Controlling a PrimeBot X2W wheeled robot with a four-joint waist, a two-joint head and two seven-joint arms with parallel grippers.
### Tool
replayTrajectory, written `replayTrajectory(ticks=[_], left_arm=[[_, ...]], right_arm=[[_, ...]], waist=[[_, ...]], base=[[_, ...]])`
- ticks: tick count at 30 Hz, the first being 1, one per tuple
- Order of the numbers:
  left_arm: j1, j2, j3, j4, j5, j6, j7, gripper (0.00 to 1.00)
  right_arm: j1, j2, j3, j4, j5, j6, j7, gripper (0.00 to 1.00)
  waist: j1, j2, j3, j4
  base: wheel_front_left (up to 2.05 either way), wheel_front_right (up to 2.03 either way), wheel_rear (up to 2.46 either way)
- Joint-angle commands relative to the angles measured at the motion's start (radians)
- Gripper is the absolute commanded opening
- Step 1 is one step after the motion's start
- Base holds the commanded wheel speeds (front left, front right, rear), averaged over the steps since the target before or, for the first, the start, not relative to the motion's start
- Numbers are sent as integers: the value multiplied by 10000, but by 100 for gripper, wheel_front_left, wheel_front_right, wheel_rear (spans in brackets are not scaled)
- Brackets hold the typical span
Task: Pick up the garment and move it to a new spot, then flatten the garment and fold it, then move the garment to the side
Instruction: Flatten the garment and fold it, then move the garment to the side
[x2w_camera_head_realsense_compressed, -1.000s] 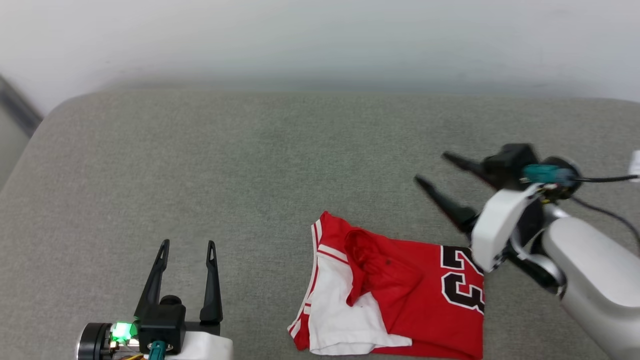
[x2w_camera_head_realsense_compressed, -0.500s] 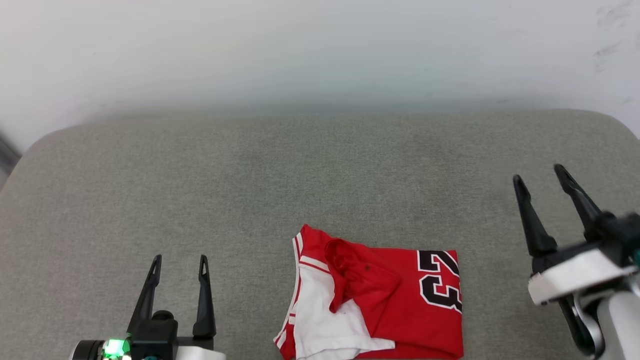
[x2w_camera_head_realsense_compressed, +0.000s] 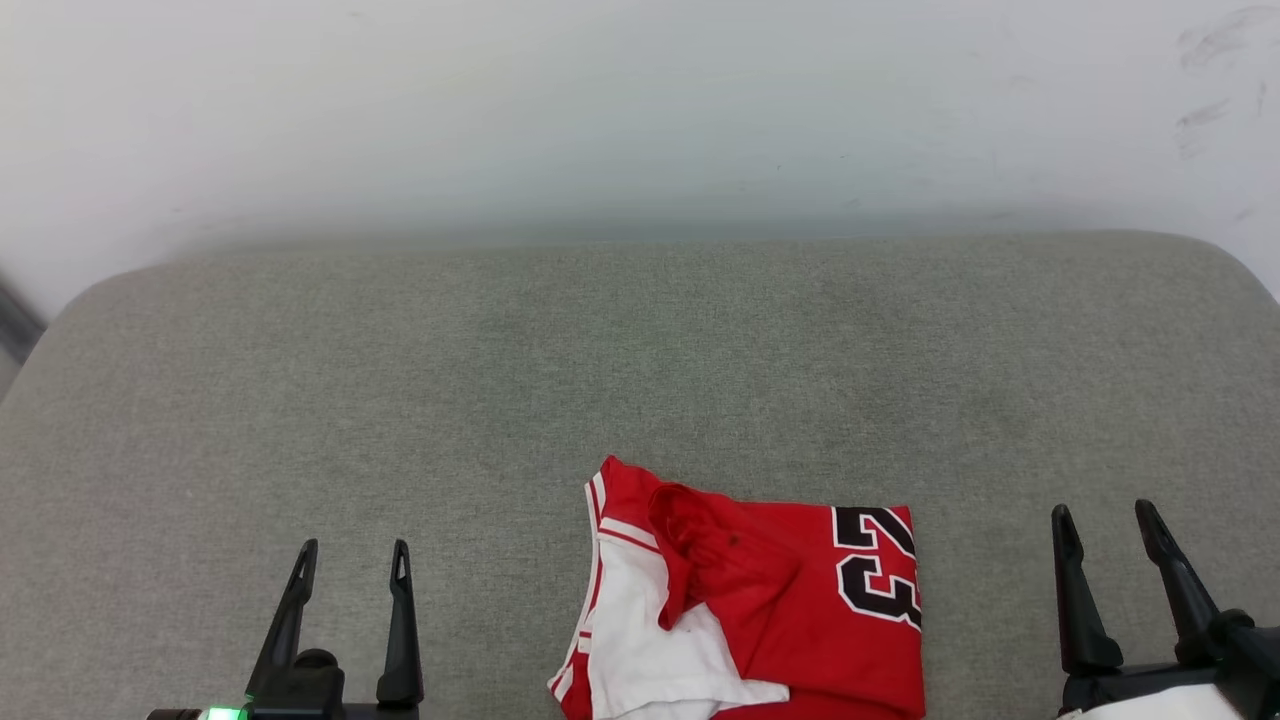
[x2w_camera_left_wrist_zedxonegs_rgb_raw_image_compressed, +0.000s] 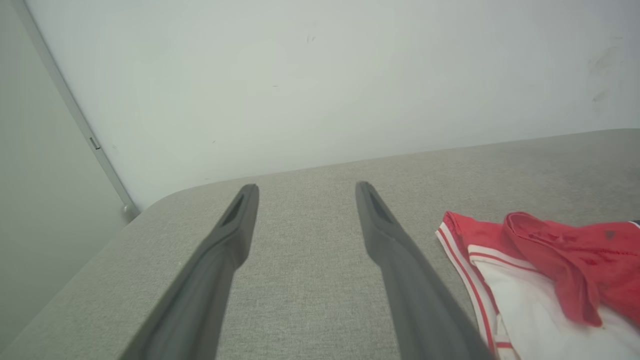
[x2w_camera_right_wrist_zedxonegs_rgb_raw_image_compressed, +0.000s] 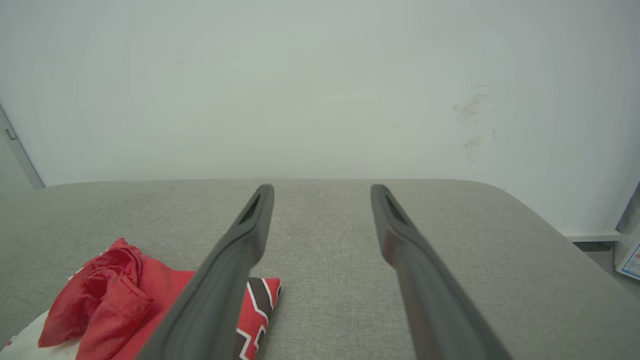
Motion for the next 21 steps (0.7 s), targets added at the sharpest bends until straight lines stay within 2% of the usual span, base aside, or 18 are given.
replayTrajectory(ticks=[1, 8, 12, 21], left_arm=[[139, 21, 39, -38, 1, -64, -22, 100], [202, -75, 63, -46, -12, -183, -22, 100], [192, -121, 109, -11, 2, -220, -22, 100], [55, -215, 168, 81, 28, -285, -22, 100]], right_arm=[[252, 142, -62, -136, -29, -8, -17, 100], [630, 350, -48, -297, -40, -8, -17, 100], [265, 329, -12, -423, -174, -8, -18, 100], [-2028, -1034, 311, -831, -37, -8, 59, 100]], waist=[[1, -1, -21, 30], [1, -1, -83, 95], [1, -1, -89, 115], [1, -1, 14, 142]], base=[[0, 0, 0], [0, 0, 0], [0, 0, 0], [0, 0, 0]])
